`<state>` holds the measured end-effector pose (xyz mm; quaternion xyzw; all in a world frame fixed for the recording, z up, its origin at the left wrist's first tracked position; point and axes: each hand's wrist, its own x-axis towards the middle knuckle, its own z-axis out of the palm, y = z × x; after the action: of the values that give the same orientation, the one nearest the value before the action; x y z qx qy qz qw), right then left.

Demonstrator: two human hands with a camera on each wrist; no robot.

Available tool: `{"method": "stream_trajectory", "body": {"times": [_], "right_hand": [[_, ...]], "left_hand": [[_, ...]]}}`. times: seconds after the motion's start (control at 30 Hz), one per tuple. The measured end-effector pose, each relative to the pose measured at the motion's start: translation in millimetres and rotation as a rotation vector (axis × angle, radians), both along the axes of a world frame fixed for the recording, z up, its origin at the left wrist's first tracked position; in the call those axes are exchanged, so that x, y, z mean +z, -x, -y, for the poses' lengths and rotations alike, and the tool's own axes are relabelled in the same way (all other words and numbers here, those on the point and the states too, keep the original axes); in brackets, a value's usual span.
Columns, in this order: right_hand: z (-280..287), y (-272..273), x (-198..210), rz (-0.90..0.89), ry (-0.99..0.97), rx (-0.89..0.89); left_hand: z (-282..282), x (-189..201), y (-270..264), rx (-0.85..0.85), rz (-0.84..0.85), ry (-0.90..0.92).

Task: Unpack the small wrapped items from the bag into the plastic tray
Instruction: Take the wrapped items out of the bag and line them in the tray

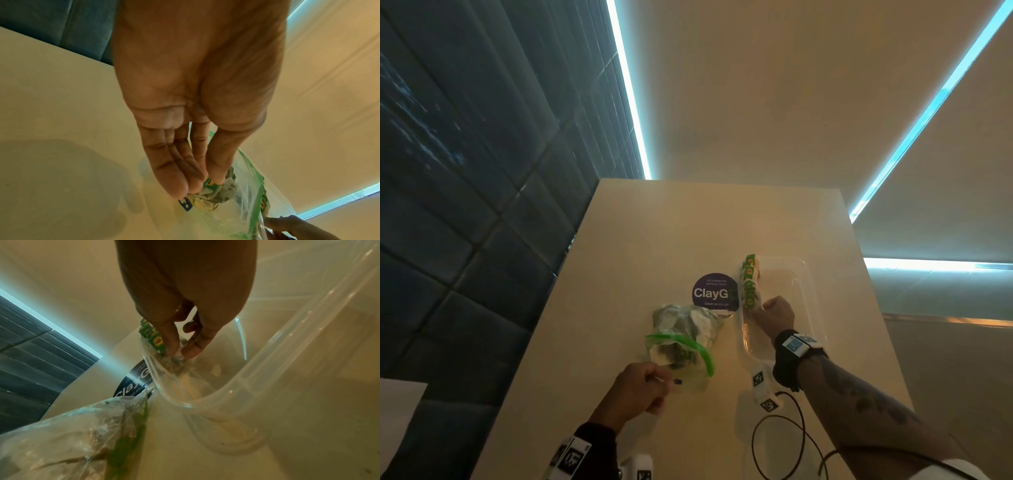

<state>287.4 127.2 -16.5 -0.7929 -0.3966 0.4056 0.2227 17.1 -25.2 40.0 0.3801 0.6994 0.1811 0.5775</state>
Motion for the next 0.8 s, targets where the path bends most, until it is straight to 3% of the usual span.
{"method": "stream_trajectory", "body": {"times": [0.17, 0.33, 0.47, 0.6, 0.7, 0.8], "right_hand": [[4, 0, 3, 0.004, -0.015, 0.008], [12, 7, 23, -0.076, -0.171, -0.007], [40, 38, 56, -0.200, -0.319, 0.301], [74, 63, 68, -0.022, -0.331, 0.731], [86, 65, 53, 0.142, -0.304, 0.820], [90, 63, 44, 0.186, -0.253, 0.816]], "left_hand": [[0, 4, -2, -0.008, -0.023, -0.029], [-5, 12, -15, -0.048, -0.164, -0.232], [-15, 15, -27, -0.114, -0.310, -0.351], [-24, 9, -37, -0.260, -0.505, -0.371], [-24, 7, -38, -0.368, -0.751, -0.375], [-20, 3, -34, -0.466, -0.919, -0.373]]}}
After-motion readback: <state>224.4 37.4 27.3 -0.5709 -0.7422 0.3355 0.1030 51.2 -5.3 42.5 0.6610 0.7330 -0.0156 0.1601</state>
